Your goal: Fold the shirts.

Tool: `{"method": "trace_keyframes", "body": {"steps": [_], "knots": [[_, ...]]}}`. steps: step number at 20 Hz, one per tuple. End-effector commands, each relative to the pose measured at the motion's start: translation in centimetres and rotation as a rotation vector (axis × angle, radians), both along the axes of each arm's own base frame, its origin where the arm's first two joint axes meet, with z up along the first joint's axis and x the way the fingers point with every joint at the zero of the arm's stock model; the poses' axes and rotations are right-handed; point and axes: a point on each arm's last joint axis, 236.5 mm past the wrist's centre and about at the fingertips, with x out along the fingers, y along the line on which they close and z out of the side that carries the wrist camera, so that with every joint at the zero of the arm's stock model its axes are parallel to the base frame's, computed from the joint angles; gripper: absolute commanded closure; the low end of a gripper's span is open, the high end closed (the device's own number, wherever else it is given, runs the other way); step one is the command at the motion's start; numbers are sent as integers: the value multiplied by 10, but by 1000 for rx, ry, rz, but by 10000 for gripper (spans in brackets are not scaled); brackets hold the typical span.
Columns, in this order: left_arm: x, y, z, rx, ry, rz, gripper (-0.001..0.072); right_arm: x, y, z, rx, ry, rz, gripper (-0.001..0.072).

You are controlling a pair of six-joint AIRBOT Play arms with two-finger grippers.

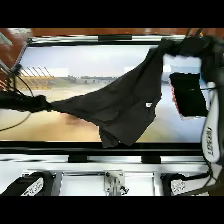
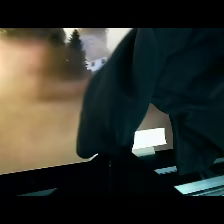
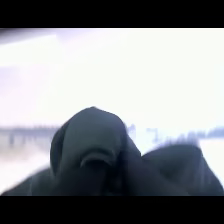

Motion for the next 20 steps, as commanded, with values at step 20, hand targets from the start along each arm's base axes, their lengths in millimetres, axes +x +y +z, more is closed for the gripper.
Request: {"method": "trace_keyframes", "body": {"steps": [20], "knots": [[16,-19,32,5,-167,-131,671,-338,44,-206,451,905,68,43]]}}
